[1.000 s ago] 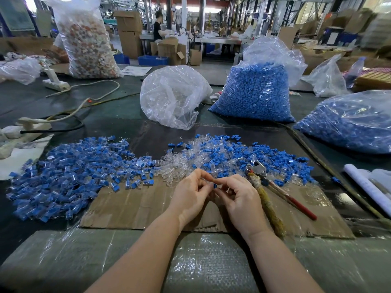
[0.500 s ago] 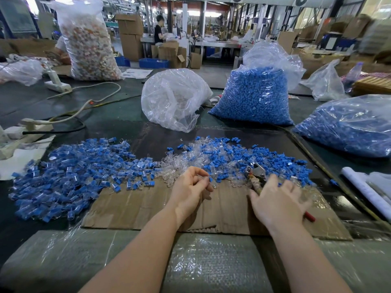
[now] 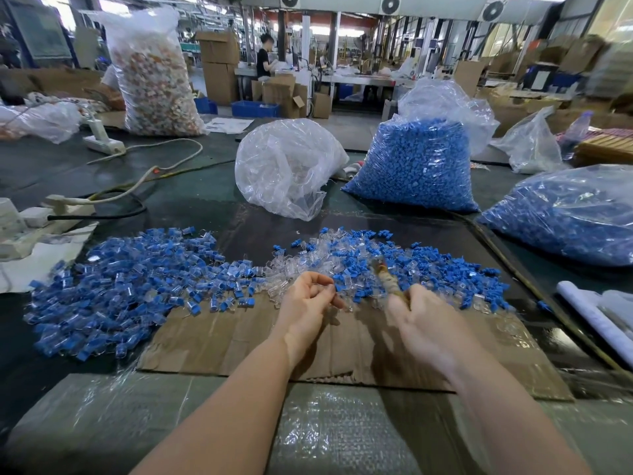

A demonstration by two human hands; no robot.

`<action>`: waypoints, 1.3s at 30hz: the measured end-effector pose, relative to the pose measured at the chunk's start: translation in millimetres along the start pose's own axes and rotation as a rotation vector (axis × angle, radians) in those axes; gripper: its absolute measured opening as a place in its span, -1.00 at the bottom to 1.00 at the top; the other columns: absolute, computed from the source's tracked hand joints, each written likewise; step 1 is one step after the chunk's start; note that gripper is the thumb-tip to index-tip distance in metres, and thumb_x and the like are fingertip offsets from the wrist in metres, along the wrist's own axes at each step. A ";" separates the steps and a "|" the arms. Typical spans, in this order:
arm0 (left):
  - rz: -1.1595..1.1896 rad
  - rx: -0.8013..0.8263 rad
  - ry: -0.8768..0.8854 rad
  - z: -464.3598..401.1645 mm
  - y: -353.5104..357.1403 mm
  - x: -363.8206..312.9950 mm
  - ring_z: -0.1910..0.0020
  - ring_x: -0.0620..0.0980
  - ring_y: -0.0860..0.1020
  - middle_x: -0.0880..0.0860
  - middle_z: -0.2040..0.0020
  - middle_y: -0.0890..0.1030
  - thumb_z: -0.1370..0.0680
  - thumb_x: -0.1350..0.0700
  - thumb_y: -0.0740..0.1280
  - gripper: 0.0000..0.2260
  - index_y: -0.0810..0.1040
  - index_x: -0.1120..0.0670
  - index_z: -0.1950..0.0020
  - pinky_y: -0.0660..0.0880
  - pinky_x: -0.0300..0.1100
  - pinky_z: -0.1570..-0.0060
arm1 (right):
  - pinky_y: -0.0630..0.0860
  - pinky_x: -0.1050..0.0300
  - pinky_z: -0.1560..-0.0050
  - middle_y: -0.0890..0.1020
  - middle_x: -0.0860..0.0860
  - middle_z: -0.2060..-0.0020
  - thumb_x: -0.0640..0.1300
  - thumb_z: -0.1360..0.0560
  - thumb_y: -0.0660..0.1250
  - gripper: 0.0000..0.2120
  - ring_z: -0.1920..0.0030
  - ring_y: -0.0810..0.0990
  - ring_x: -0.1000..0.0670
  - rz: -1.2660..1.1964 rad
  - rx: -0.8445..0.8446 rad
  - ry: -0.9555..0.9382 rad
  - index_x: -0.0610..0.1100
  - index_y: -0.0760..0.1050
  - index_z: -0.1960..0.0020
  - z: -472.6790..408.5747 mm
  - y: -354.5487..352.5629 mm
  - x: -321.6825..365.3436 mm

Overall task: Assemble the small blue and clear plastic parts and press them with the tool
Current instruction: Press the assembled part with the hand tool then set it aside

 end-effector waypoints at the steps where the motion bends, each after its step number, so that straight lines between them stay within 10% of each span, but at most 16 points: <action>1: 0.001 -0.006 0.005 0.1 0.2 -0.9 0.48 -0.16 0.51 0.08 0.34 0.57 -0.59 0.30 0.19 -0.94 0.42 0.18 0.02 0.49 -0.27 0.44 | 0.29 0.22 0.36 0.44 0.03 0.26 0.06 -0.62 0.02 -0.74 0.34 0.37 0.09 -0.035 0.055 -0.019 -0.07 0.30 0.14 1.1 4.9 7.1; 25: -0.018 -0.109 -0.016 -2.8 -6.8 2.5 0.46 -0.21 0.50 0.01 0.35 0.50 -0.58 0.28 0.21 -0.93 0.45 0.13 0.04 0.44 -0.37 0.46 | 0.19 0.42 0.65 0.39 0.01 0.36 -0.32 -0.48 0.16 -0.79 0.50 0.39 0.15 -0.278 0.385 -0.015 -0.10 0.27 0.29 19.8 17.7 34.5; 39: -0.085 -0.126 -0.023 0.7 -5.9 -1.1 0.23 0.01 0.51 0.08 0.25 0.52 -0.59 0.25 0.19 -0.93 0.44 0.11 0.02 0.51 -0.11 0.16 | 0.24 0.21 0.36 0.40 0.04 0.21 -0.18 -0.55 0.10 -0.82 0.27 0.37 0.10 -0.044 0.292 -0.107 -0.06 0.25 0.23 9.6 30.5 35.9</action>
Point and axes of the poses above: each hand's wrist, its own z-axis away from the middle knuckle, its own y-axis out of the palm, x = y × z, the point moved 8 cm from there along -z, towards the middle knuckle
